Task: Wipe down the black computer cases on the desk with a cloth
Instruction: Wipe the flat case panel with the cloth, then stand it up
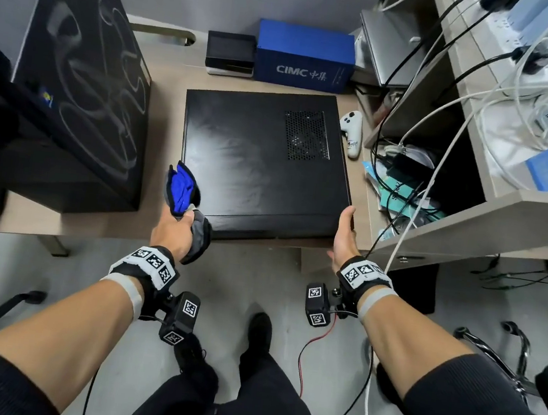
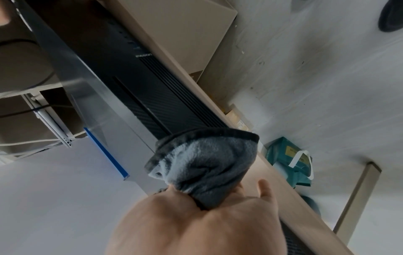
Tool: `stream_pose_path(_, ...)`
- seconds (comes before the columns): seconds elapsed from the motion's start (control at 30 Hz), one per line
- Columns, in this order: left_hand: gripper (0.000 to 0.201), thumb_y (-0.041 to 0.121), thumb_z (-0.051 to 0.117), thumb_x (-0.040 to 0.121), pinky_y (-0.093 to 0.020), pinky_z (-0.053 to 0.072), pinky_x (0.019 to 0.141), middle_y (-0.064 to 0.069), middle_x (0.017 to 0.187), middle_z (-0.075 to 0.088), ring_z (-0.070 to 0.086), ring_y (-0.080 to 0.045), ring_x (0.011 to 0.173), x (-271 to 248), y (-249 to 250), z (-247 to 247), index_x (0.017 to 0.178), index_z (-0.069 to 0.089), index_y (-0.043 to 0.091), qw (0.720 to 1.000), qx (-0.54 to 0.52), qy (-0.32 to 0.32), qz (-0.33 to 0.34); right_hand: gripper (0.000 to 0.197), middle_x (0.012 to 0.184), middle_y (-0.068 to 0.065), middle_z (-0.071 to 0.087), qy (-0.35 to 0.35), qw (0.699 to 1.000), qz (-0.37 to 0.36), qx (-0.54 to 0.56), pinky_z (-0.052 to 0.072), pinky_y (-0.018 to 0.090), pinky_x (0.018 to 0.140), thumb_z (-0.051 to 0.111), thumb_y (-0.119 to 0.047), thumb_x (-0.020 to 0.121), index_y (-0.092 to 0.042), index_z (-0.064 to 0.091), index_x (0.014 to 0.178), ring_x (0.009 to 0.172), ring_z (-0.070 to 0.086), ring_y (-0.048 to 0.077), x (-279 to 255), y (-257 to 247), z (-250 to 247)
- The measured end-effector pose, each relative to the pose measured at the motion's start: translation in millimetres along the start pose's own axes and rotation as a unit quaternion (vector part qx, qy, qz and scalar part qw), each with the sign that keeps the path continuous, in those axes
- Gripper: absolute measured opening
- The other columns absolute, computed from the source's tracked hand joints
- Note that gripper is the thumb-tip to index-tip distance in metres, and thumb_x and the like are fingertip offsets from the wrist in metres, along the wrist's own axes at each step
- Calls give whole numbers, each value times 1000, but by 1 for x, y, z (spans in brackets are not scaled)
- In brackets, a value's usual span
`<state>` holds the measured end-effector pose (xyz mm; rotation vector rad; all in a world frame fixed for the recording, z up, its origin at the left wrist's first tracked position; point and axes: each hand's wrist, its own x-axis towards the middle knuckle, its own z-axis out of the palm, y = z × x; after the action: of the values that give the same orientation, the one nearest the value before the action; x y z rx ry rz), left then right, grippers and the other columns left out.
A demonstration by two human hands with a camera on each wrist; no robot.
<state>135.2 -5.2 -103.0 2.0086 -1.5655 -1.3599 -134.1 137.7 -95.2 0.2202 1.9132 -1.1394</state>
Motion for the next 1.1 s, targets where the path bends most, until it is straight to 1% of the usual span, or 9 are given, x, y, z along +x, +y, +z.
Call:
stream_pose_path(0.1,33,39,52,100,-39,41,107,-9,122,67,59,-34,117,5,-6,-2,130,53,25,1000,-18,-1,7,133,167,-8,3,-8,998,-5,60,18,50,123,34,-103,54,-29,2,160,153,13,22,-14,-9,5)
stream_pose_path(0.27,29,34,54,99,-38,42,108,-4,116,67,60,-30,113,9,-9,-3,127,55,25,998,-60,-9,12,152,159,-2,34,-28,977,-16,210,28,50,119,63,-99,26,-28,24,155,142,38,23,7,-3,4)
stream_pose_path(0.4,31,44,56,88,-44,44,109,-3,107,69,64,-33,113,20,-20,-6,115,57,28,995,-96,-17,17,128,155,3,36,-7,968,-42,246,36,55,112,76,-73,47,-27,18,152,137,41,28,-19,-15,16)
stream_pose_path(0.5,33,25,56,101,-30,38,109,-7,121,66,59,-24,119,18,-18,-11,132,57,15,993,-118,-17,17,101,139,6,49,16,965,-67,253,47,54,100,79,-57,51,-26,29,133,122,52,26,-27,-19,22)
stream_pose_path(0.6,36,21,51,104,-21,32,101,-12,135,60,55,-25,127,20,-23,-13,137,55,7,992,-127,-6,-14,93,124,7,56,11,970,-86,225,50,51,94,80,-51,64,-19,31,137,111,56,23,-38,-26,23)
stream_pose_path(0.73,56,42,36,107,-30,32,107,-22,143,53,49,-34,133,7,-17,-22,137,53,-2,984,-137,2,-111,103,119,4,67,-16,980,-128,149,48,35,79,82,-63,43,-15,56,130,109,62,20,-61,-40,27)
stream_pose_path(0.83,54,33,29,110,-31,28,109,-26,145,48,44,-36,137,6,-7,-24,141,46,-8,980,-148,5,-135,100,114,1,72,0,981,-172,86,55,40,90,86,-76,36,-18,69,116,107,68,20,-72,-46,38)
stream_pose_path(0.97,23,31,33,108,-43,44,99,-7,115,49,48,-22,107,-2,-4,-27,105,53,21,974,-157,-95,-132,111,112,2,70,33,977,-203,48,59,40,88,88,-76,25,-19,66,117,98,71,18,-99,-59,57)
stream_pose_path(1.1,36,29,32,108,-26,43,70,-3,85,62,59,-18,67,-28,30,-28,79,49,18,945,-247,-151,-155,92,104,1,69,68,963,-261,-14,61,36,82,86,-76,29,-19,67,99,101,67,18,-142,-75,76)
